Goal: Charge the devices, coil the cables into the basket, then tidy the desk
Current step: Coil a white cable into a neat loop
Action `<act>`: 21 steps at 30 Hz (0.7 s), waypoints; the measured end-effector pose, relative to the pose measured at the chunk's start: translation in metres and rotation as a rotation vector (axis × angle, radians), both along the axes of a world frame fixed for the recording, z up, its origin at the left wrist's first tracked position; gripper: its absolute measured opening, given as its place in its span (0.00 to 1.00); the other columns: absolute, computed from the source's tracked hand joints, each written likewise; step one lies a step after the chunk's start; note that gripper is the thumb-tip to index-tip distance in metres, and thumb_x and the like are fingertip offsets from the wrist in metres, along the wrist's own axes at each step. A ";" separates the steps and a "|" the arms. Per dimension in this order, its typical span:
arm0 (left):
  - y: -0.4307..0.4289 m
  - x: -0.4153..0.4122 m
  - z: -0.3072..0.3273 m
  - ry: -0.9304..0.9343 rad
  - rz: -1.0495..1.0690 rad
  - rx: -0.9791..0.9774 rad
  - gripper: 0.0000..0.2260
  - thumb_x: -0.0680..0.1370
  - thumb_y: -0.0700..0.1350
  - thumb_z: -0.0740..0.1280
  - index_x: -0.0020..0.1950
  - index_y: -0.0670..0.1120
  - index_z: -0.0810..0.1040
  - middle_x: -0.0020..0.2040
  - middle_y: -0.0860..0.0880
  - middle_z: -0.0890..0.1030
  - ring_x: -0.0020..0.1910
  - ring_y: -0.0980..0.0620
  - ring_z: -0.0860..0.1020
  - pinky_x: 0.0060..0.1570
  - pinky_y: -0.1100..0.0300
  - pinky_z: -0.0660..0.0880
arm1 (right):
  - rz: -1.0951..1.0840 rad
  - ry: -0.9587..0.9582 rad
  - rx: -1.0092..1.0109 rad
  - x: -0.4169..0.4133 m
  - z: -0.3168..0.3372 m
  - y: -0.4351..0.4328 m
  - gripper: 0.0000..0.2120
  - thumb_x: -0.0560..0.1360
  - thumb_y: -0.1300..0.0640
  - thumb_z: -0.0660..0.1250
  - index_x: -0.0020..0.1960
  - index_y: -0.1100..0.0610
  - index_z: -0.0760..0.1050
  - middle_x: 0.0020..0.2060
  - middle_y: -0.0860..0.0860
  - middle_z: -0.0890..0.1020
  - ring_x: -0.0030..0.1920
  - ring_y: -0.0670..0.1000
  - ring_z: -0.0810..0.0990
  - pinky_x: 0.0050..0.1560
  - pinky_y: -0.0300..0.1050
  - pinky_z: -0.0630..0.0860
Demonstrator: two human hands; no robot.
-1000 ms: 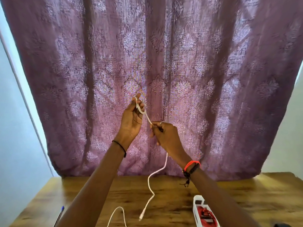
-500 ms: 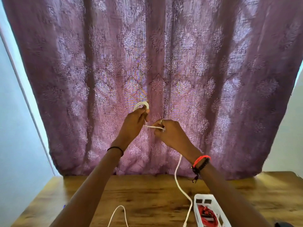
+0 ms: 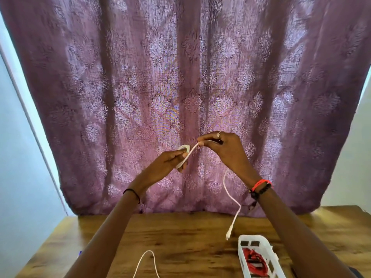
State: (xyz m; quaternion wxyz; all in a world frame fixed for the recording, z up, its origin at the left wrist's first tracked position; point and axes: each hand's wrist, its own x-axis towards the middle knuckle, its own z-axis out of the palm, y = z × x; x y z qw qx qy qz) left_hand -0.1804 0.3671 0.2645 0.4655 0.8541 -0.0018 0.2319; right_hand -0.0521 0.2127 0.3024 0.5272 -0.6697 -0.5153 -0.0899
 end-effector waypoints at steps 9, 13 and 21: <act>-0.025 -0.003 0.003 -0.066 -0.349 -0.746 0.15 0.76 0.45 0.61 0.58 0.40 0.78 0.29 0.54 0.67 0.25 0.60 0.64 0.29 0.69 0.64 | 0.246 0.413 0.173 0.003 -0.013 0.006 0.05 0.70 0.61 0.71 0.43 0.53 0.84 0.37 0.49 0.85 0.32 0.44 0.72 0.34 0.34 0.67; -0.029 0.006 0.002 -0.166 -0.529 -1.055 0.25 0.67 0.44 0.75 0.60 0.35 0.76 0.29 0.54 0.69 0.24 0.61 0.66 0.26 0.69 0.68 | 0.326 0.673 0.265 -0.002 -0.027 0.019 0.05 0.71 0.61 0.70 0.45 0.54 0.84 0.36 0.52 0.83 0.27 0.43 0.68 0.30 0.34 0.66; -0.036 0.025 -0.006 -0.399 -0.547 -1.284 0.25 0.65 0.36 0.75 0.61 0.33 0.75 0.33 0.52 0.72 0.27 0.59 0.70 0.31 0.68 0.72 | 0.291 0.802 0.325 -0.016 -0.047 0.035 0.10 0.76 0.64 0.64 0.54 0.58 0.80 0.25 0.44 0.78 0.23 0.41 0.66 0.26 0.32 0.65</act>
